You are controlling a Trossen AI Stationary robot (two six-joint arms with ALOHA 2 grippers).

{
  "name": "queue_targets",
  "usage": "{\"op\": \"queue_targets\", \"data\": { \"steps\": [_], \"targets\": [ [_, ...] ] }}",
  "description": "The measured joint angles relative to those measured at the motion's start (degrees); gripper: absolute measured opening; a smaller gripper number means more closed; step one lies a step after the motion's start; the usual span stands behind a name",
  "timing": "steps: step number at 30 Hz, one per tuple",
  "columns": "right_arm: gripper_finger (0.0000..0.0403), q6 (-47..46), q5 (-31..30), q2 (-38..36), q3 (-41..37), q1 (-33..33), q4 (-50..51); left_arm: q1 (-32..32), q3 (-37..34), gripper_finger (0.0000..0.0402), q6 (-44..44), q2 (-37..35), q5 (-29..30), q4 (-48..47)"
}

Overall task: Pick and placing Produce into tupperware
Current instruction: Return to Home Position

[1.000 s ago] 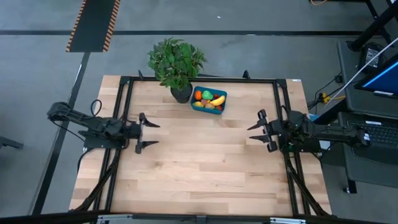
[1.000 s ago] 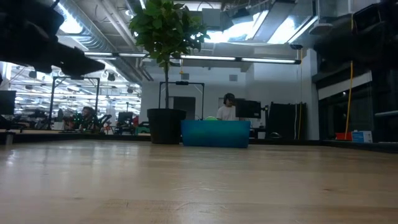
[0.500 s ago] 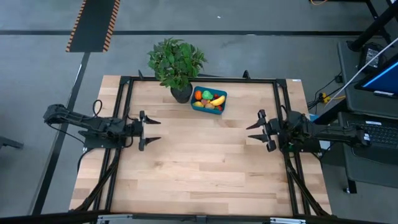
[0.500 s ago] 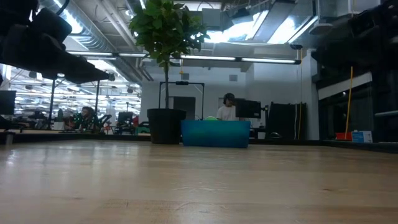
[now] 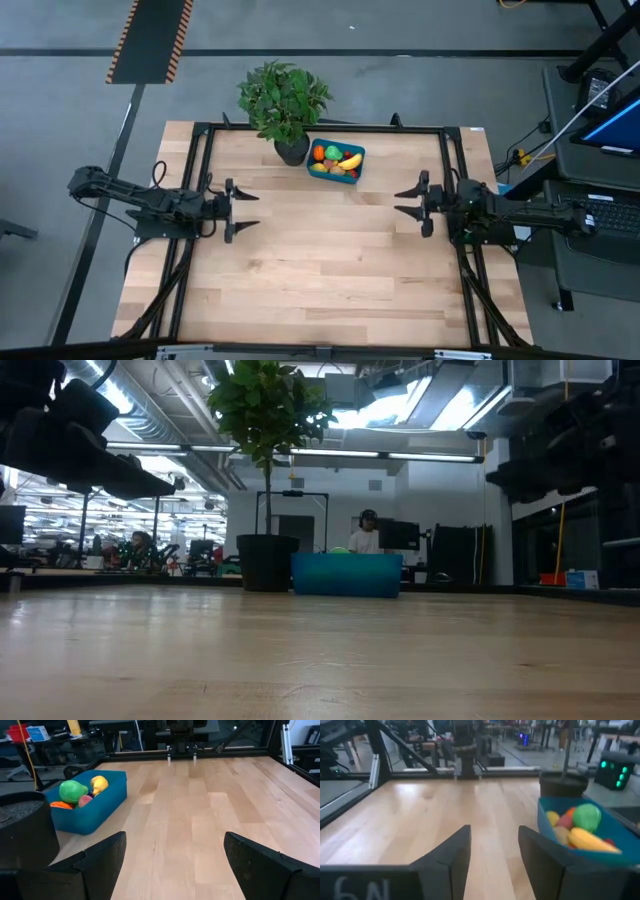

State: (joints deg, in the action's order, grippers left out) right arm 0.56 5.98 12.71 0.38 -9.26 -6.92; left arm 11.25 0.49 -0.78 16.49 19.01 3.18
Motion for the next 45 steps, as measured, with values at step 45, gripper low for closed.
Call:
{"op": "queue_targets", "data": {
  "steps": [45],
  "targets": [
    [0.0168,4.4,-4.4,-12.4,0.0,0.4,4.9,0.0,0.0,0.0330,-0.1,0.0,1.5,0.2]
  ]
}}
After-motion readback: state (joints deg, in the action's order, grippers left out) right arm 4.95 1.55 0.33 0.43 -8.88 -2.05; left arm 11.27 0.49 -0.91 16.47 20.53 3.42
